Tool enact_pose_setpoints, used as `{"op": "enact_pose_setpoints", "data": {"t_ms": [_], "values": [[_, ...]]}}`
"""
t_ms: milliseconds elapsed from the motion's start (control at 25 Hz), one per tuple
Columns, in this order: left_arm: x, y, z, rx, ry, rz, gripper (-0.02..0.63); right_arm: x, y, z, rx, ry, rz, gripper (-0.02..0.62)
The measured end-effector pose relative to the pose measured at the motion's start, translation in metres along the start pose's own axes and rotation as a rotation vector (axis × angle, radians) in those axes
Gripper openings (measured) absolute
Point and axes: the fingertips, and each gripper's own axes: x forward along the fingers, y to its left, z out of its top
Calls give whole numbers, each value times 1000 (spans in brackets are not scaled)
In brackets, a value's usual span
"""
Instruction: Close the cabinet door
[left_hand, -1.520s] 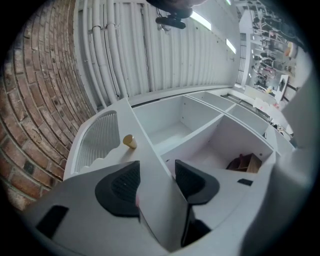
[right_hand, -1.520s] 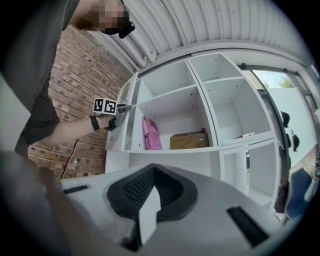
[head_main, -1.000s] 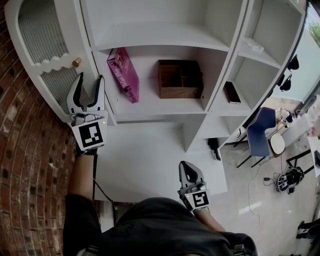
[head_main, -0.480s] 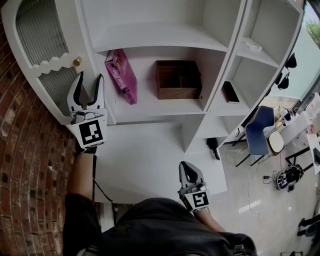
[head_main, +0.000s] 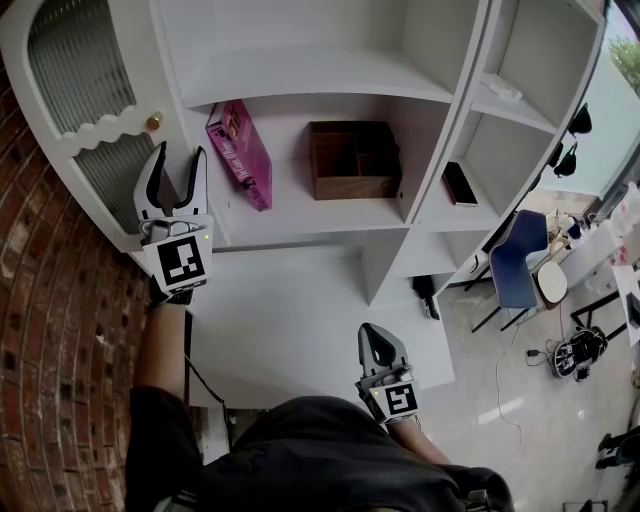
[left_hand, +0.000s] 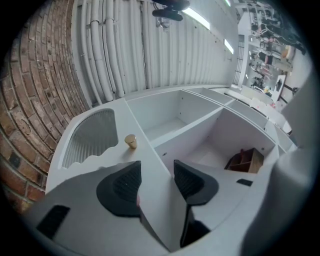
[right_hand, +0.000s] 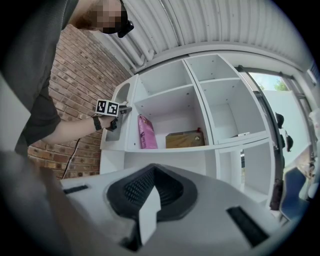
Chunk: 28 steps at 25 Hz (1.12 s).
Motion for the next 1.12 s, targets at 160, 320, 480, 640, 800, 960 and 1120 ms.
{"op": "enact_pose_setpoints", "data": {"t_ms": [160,320,480,640,800,960,1120], "values": [[3,-1,-3,-1,5,-3,190,0,-1,-1,-13,12,3,2],[5,-1,-3,8,7,-4,190,1,-2,-1,-3,5,0,2],[4,-1,-3,9,6,-9,190,3,-2,-1,-1,2,5,0],[2,-3,-2,-14,12,-51,189,7,4,2,-9,1,27,2],[-5,-2,4,-33,8,-92,170,12,12,2,-8,-14,63,2],[-24,10,16,-29,-13,-62,167,21,21,7,-10,-12,105,2],[-46,29,20,-45,9,-31,155,33,31,16,-19,-33,155,2]]}}
